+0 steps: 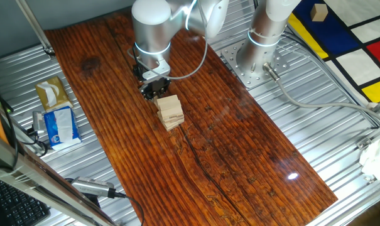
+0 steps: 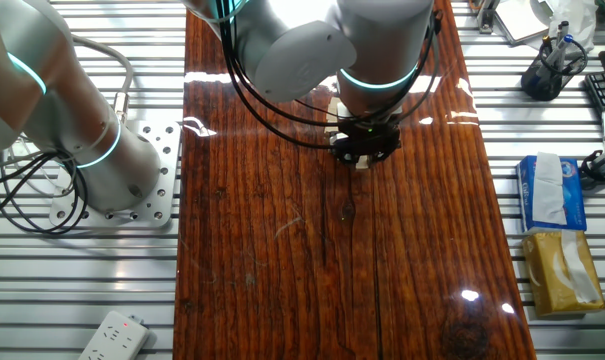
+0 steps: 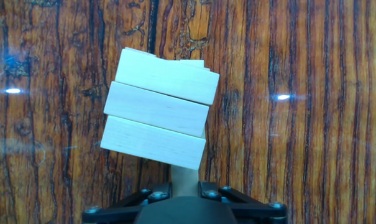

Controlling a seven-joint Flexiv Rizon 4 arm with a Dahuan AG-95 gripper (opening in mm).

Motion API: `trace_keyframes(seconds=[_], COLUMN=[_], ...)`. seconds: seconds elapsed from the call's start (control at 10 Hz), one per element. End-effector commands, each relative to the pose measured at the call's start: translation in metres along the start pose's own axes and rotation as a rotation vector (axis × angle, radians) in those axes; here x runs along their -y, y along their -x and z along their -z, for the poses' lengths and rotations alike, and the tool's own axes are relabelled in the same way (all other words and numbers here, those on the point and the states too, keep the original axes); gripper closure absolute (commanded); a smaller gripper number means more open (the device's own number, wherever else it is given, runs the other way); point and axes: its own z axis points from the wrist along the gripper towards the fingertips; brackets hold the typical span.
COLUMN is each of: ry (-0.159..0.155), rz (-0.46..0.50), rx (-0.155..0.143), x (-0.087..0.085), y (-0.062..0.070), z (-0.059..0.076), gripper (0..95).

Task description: Play Jenga

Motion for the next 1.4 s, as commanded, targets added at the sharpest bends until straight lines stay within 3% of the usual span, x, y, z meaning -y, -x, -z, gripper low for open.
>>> trace_keyframes(seconds=[0.1, 1.4], ry=[-0.001, 0.000], rz=[-0.002, -0.001], rx=[0.000, 0.001], x=[-0.0001, -0.0014], y=[-0.0003, -0.0039], z=[-0.0004, 0.0000], gripper=[95.0, 95.0])
